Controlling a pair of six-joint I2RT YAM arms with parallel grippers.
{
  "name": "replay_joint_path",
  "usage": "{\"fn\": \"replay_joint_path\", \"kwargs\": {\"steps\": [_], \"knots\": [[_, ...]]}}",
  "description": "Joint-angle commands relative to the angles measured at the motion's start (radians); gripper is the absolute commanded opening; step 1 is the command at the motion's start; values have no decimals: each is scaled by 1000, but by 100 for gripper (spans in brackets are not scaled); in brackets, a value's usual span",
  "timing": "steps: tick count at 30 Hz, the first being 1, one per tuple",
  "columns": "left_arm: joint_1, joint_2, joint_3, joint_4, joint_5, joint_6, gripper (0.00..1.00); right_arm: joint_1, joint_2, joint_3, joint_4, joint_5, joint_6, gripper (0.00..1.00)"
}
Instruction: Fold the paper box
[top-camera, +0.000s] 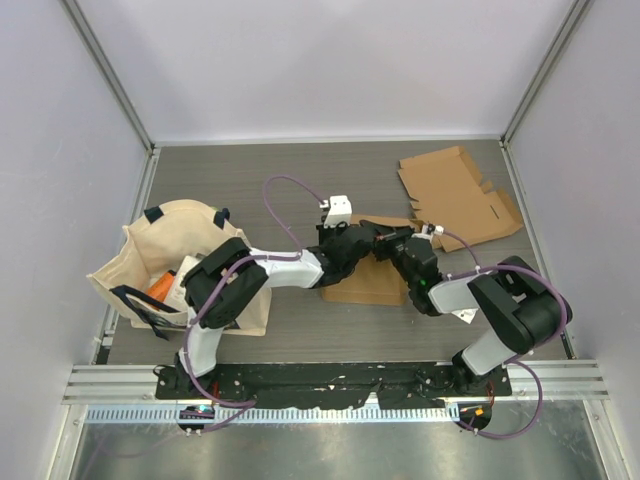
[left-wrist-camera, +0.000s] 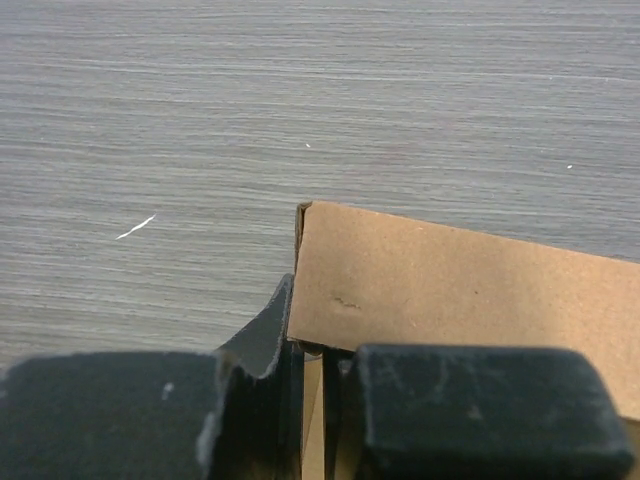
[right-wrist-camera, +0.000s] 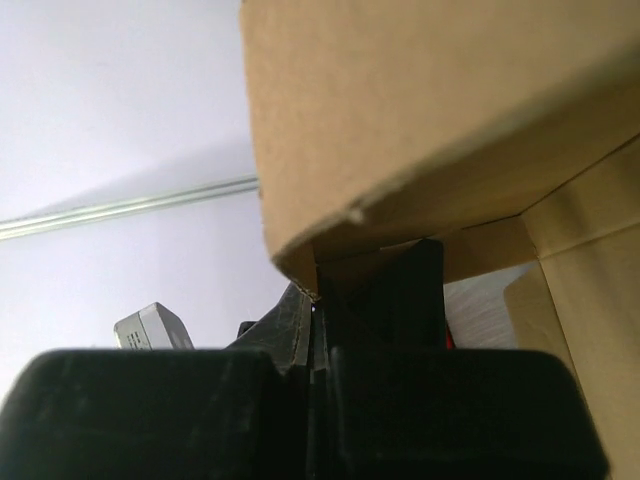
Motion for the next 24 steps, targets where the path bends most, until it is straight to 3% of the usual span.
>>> {"fn": "replay_joint_path", "kwargs": {"steps": [1,4,5,6,7,10,11,15,17,24], "knots": [[17,-78,-116,117,-10,79,0,32,-26,-8,-72,-22,-13,1],[15,-121,-172,164,84,145,0,0,-45,18,-101,-93,-98,17],[15,-134,-179,158,93,157,0,-19,-81,33,-200,-125,-138,34],[17,-144,-189,154,93,161,0,-34,-111,72,-279,-201,-189,43],[15,-172,-221,164,93,165,0,-49,-143,95,-373,-231,-238,52],[15,-213,-289,200,104,196,0,-111,-312,174,-759,-251,-512,64],[15,-230,-298,194,106,194,0,-122,-361,204,-968,-242,-689,71],[17,-259,-324,168,106,190,0,-129,-470,432,-1464,-210,-1046,74],[15,-267,-341,168,107,188,0,-129,-478,501,-1646,-150,-1125,74],[15,-267,-335,133,118,153,0,-151,-353,737,-1734,-75,-1232,71]]}}
